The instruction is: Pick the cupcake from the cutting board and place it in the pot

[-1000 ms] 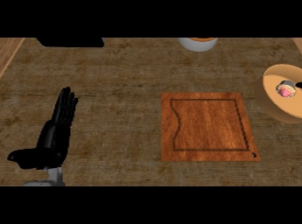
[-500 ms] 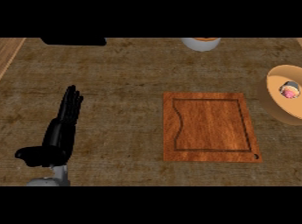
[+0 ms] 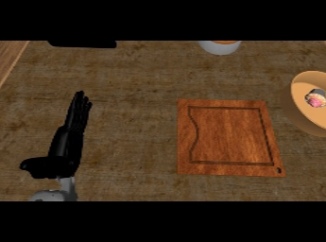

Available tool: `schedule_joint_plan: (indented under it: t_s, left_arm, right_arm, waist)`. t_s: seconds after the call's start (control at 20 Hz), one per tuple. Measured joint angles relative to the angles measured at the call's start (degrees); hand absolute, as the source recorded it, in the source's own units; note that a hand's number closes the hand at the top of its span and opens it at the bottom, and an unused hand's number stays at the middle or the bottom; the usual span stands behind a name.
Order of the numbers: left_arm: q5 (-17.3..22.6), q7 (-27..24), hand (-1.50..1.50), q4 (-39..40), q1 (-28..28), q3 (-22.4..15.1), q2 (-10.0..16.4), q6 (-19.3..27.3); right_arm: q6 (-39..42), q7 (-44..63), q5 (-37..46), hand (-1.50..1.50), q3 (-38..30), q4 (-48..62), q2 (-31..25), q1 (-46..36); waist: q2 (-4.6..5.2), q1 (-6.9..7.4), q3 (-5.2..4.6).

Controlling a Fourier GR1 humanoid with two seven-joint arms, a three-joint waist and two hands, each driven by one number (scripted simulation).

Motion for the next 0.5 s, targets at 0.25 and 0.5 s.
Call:
schedule_joint_plan:
  t_s: [0.25,0.5]
  left_arm:
    - [0.2,0.3,0.0,-0.2,0.0,-0.1,-0.1,-0.2]
    - [0.2,0.3,0.0,0.2,-0.7,0.1,-0.2,-0.2]
  right_arm:
    - [0.1,-1.3,-1.3,-1.5,-1.4,1.2,-1.9,1.4]
    - [-0.9,-0.7,-3.6,-1.5,-4.0,2.3,-4.1,2.1]
  waist:
    - [0.12,0.18,0.06]
    - [0.25,0.32,0.13]
